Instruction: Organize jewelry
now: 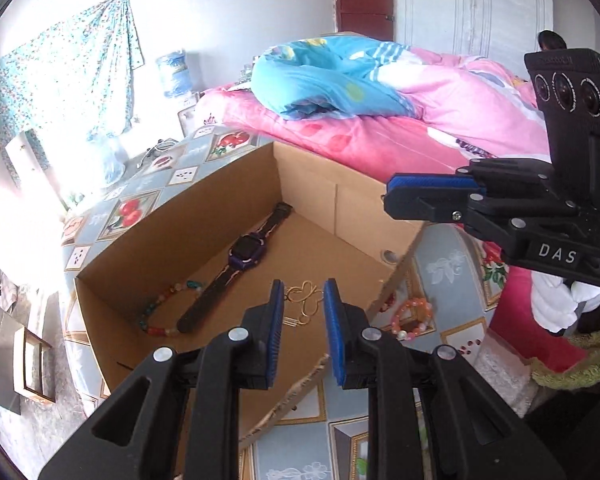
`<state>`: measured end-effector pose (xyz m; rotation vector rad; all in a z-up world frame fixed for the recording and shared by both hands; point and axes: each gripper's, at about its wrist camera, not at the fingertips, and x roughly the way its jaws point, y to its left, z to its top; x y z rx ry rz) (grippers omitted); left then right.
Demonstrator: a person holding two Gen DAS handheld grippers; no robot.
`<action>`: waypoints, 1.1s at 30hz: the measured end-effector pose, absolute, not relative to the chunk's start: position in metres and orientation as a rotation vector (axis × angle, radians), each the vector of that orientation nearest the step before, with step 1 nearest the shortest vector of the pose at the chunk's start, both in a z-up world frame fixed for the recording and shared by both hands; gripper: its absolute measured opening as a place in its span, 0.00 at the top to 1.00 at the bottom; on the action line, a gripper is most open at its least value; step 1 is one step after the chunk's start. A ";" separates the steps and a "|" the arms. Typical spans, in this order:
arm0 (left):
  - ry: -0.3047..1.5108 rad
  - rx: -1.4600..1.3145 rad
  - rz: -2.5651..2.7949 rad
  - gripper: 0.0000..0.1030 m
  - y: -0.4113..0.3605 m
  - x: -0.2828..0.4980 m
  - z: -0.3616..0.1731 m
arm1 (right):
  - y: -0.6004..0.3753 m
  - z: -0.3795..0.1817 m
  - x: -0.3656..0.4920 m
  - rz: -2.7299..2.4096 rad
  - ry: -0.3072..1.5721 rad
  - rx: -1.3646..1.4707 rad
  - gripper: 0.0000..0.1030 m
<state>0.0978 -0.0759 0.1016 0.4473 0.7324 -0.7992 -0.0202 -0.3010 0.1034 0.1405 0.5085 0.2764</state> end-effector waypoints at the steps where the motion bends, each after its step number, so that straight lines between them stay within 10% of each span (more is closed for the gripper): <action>1: 0.747 0.446 -0.776 0.81 -0.075 0.107 0.097 | -0.302 0.099 -0.008 0.271 0.537 0.140 0.92; 11: 0.894 0.414 -0.655 0.81 -0.085 0.163 0.059 | -0.298 0.063 0.048 0.202 0.713 0.117 0.91; 33: 0.725 0.267 -0.681 0.66 -0.047 0.117 0.096 | -0.331 0.105 -0.024 0.208 0.492 0.275 0.74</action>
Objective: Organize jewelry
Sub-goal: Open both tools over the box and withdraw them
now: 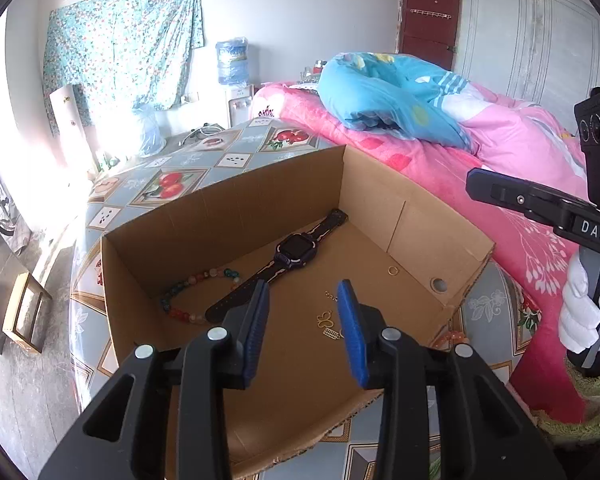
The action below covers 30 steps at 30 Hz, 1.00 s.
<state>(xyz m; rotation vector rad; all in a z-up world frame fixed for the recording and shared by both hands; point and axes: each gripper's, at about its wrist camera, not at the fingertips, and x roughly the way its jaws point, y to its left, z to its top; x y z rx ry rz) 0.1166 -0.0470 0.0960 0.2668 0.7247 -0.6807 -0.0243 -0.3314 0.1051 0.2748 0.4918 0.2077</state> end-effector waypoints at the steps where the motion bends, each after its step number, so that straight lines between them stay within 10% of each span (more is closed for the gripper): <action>1: 0.705 0.270 -0.696 0.66 -0.045 0.109 0.099 | -0.331 0.107 -0.031 0.213 0.481 0.279 0.73; 24: 0.774 0.433 -0.863 0.55 -0.085 0.012 0.013 | -0.301 0.021 -0.091 0.206 0.738 0.350 0.72; 30: 0.754 0.478 -0.857 0.68 -0.105 0.024 -0.006 | -0.299 0.011 -0.087 0.195 0.767 0.379 0.73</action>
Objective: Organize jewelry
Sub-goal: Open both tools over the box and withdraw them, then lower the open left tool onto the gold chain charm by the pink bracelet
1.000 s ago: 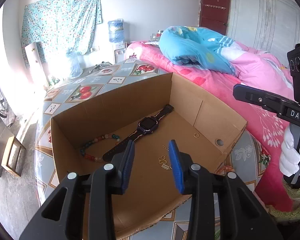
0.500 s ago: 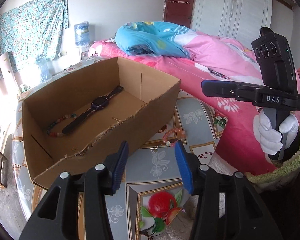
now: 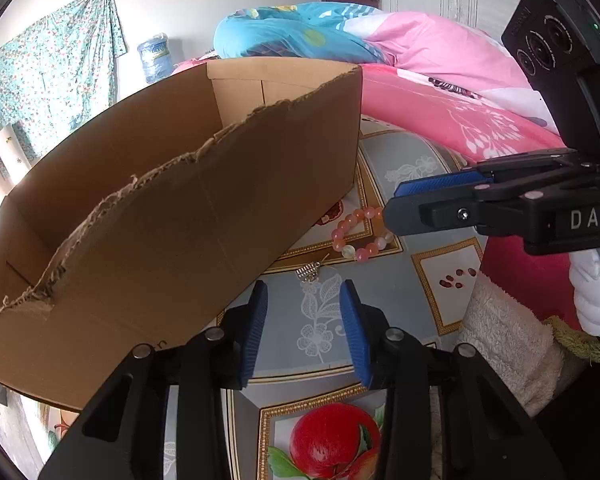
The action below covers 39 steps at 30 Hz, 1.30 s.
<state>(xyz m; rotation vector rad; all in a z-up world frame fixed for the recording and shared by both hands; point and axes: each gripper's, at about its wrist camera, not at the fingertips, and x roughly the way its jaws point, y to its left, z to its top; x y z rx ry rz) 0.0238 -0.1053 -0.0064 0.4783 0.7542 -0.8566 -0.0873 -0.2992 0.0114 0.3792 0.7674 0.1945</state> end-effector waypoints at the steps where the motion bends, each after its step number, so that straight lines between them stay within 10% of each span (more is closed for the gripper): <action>1: 0.751 0.492 -0.854 0.69 -0.109 0.025 -0.009 | -0.300 0.011 -0.087 0.193 0.770 0.382 0.73; 39: 0.844 0.434 -0.885 1.00 -0.113 0.054 -0.018 | -0.309 0.003 -0.085 0.187 0.800 0.428 0.73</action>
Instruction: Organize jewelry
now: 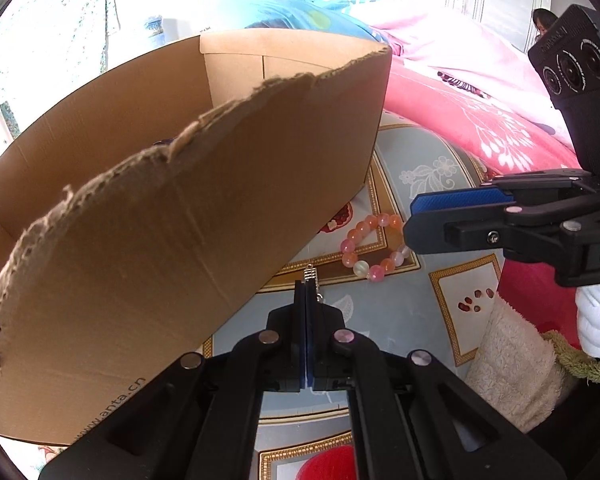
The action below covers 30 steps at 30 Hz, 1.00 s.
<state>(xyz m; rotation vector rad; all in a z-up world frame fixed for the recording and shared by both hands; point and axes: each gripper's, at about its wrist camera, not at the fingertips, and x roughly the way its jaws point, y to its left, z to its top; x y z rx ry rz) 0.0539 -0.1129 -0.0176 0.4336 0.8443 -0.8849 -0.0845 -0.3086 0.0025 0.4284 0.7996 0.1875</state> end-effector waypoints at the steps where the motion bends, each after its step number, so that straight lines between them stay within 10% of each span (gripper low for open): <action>1: 0.846 0.436 -0.881 1.00 -0.111 0.053 -0.017 | -0.308 0.003 -0.085 0.189 0.800 0.428 0.73; 9: 0.877 0.423 -0.883 0.79 -0.119 0.050 -0.021 | -0.303 0.004 -0.084 0.192 0.800 0.419 0.73; 15: 0.851 0.479 -0.874 0.81 -0.132 0.045 -0.030 | -0.307 0.004 -0.083 0.180 0.797 0.428 0.73; 19: 0.844 0.491 -0.876 0.99 -0.134 0.043 -0.031 | -0.307 0.004 -0.083 0.181 0.793 0.428 0.73; 30: 0.856 0.434 -0.875 1.00 -0.119 0.037 -0.018 | -0.307 0.003 -0.084 0.184 0.792 0.434 0.73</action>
